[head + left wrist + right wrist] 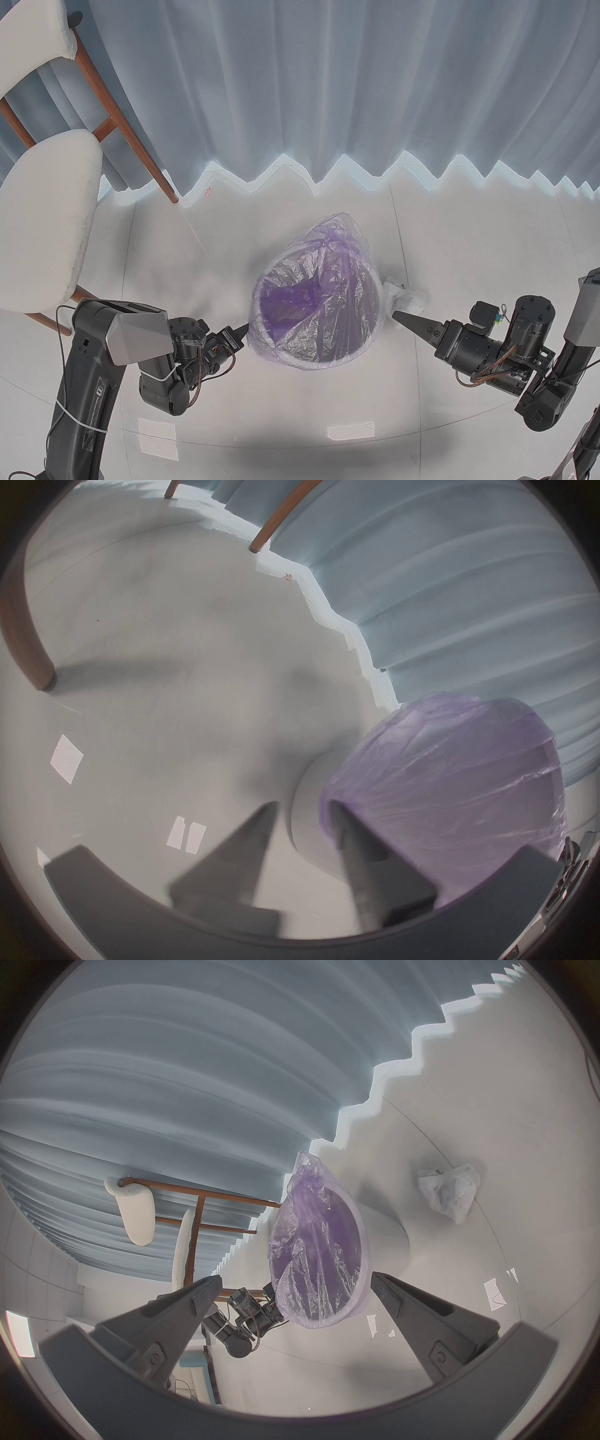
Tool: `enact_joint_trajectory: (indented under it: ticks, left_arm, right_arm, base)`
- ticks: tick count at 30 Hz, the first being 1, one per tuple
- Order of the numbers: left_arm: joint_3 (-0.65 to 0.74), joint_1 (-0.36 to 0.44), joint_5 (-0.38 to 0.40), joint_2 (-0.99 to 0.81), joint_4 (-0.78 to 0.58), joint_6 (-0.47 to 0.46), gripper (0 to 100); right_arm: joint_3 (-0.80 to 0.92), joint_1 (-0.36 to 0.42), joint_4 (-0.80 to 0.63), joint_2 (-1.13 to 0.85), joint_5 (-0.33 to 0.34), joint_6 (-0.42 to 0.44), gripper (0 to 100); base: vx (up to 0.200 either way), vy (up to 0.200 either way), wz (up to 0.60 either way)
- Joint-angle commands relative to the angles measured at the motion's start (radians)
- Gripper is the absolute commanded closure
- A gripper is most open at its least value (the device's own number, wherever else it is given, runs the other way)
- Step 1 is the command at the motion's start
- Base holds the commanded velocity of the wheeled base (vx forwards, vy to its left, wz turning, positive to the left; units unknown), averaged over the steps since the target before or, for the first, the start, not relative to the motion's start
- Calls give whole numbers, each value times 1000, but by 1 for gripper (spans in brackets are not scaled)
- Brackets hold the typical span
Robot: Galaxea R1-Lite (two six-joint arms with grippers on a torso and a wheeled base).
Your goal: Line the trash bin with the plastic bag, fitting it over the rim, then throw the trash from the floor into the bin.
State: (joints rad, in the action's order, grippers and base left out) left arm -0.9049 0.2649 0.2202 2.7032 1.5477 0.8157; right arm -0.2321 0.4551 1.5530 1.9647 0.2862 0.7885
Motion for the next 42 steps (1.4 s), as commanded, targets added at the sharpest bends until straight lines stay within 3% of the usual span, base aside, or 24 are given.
enact_joint_trajectory:
  ticks: [1,2,7,12,17,20,23,30,42]
  left_arm:
    - [11,-1,-1,-19,2,25,0]
    - [11,-1,-1,-19,2,25,0]
    - [72,-42,36,-160,0,303,0]
    - [109,-93,151,-224,0,410,0]
    - [126,-96,192,-235,0,418,0]
    - [127,-98,194,-237,2,418,0]
    - [144,-98,197,-247,2,418,0]
    - [141,-116,225,-250,2,416,0]
    - [139,-118,265,-241,2,404,0]
  right_arm:
    - [0,0,18,2,1,0,0]
    - [0,0,18,2,1,0,0]
    - [-6,-4,18,-10,-1,5,0]
    - [-7,-6,18,5,-1,20,0]
    - [-9,-10,16,6,1,113,0]
    - [-16,-21,16,40,-5,121,0]
    - [-61,-55,18,103,-41,97,0]
    - [-237,-99,-45,223,-41,17,0]
    - [-386,-107,-76,307,1,-34,0]
  base:
    - [0,0,0]
    - [0,0,0]
    - [0,0,0]
    - [0,0,0]
    - [0,0,0]
    - [0,0,0]
    - [0,0,0]
    - [0,0,0]
    - [0,0,0]
